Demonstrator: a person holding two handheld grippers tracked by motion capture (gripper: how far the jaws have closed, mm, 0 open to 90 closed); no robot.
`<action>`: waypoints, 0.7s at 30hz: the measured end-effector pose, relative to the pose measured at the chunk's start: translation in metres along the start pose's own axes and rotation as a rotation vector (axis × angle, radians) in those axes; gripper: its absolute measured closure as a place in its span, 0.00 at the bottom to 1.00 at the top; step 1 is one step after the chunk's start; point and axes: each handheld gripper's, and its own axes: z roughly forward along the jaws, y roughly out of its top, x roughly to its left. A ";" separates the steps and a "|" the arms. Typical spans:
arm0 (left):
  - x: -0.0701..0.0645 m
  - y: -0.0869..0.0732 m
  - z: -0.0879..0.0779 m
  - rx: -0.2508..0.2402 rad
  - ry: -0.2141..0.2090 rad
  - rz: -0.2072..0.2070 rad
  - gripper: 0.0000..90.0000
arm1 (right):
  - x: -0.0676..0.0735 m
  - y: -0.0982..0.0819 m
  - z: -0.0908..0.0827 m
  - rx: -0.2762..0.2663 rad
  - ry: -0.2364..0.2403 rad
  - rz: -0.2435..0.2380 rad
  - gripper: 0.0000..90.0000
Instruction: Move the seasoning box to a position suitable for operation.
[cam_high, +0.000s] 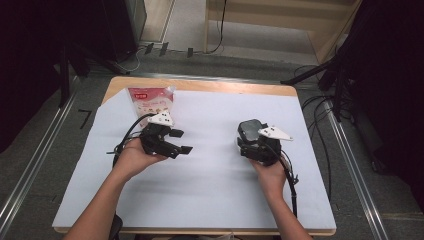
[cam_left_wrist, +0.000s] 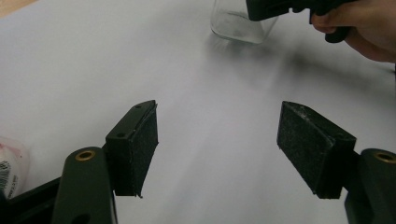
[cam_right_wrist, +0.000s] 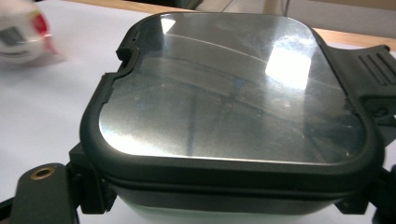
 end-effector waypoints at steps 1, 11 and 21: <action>0.000 0.000 0.001 -0.002 -0.002 -0.002 0.33 | 0.009 -0.001 -0.002 0.003 0.019 -0.017 0.17; 0.002 -0.001 0.000 -0.003 0.006 -0.007 0.34 | 0.053 -0.010 -0.003 0.028 0.122 -0.028 0.17; 0.002 -0.002 0.000 0.001 0.014 -0.008 0.34 | 0.087 -0.023 0.011 0.063 0.173 -0.059 0.17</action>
